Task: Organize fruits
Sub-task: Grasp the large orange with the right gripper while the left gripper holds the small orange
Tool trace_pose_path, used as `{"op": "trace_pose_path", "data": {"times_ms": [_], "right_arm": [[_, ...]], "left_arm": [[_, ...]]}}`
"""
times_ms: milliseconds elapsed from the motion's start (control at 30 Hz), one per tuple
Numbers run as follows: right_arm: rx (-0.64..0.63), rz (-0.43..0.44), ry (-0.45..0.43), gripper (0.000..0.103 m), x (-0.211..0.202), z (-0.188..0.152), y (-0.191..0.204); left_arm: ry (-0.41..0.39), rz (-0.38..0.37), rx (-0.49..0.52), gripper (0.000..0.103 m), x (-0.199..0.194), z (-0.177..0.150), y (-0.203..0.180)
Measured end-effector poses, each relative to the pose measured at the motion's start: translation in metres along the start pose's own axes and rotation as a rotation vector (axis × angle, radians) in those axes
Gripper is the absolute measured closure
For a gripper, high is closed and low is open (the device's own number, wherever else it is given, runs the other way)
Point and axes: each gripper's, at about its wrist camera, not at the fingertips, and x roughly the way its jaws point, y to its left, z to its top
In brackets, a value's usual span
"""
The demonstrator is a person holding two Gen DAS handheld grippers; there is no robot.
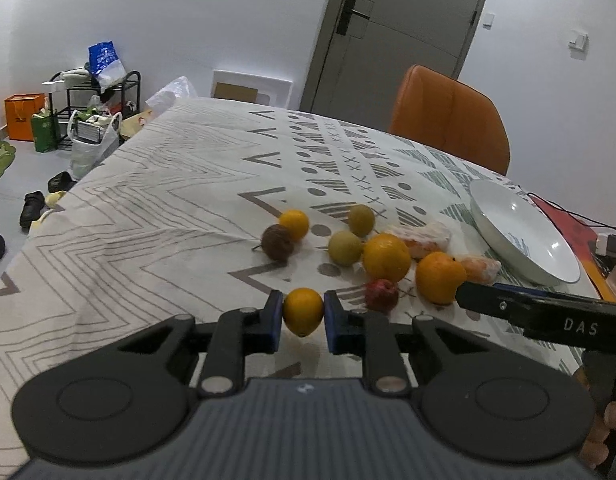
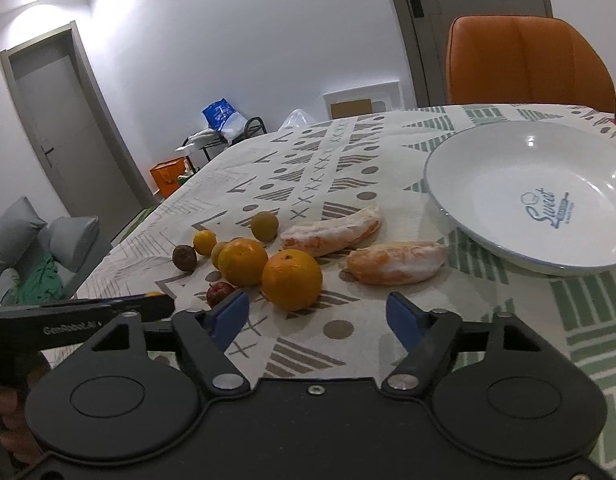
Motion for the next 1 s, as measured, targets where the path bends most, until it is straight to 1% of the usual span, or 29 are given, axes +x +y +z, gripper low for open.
{"op": "trace_pose_path", "data": {"times_ms": [167,367,400,433,467,533,633,733,833,1000], "right_arm": [[-0.015,0.016,-0.004,0.033,0.007,0.004,0.006],[-0.023,0.014,0.005,0.035,0.020,0.005,0.008],[-0.020,0.012,0.010,0.040,0.023,0.005,0.008],[-0.017,0.017,0.016,0.049,0.025,0.003,0.007],[-0.015,0.019,0.013,0.053,0.026,0.002,0.006],[-0.009,0.037,0.006,0.067,0.026,0.000,0.005],[0.019,0.060,0.002,0.068,0.023,-0.001,0.002],[0.040,0.071,-0.009,0.069,0.016,-0.005,-0.003],[0.055,0.075,-0.016,0.069,0.008,-0.008,-0.008],[0.057,0.071,-0.053,0.069,-0.008,-0.010,-0.014]], "left_arm": [[-0.012,0.008,-0.007,0.083,-0.006,0.002,0.005],[-0.022,0.011,-0.004,0.083,-0.012,0.003,0.008],[-0.021,0.010,-0.003,0.083,-0.012,0.003,0.007],[-0.019,0.008,-0.002,0.083,-0.012,0.003,0.007],[-0.015,0.006,-0.001,0.083,-0.011,0.003,0.007],[-0.010,0.003,0.007,0.083,-0.009,0.004,0.004],[-0.016,0.003,0.031,0.083,-0.010,0.005,-0.001],[-0.020,-0.002,0.034,0.083,-0.010,0.006,-0.005],[-0.023,-0.009,0.041,0.083,-0.010,0.006,-0.011],[-0.030,-0.030,0.063,0.083,-0.008,0.008,-0.025]]}}
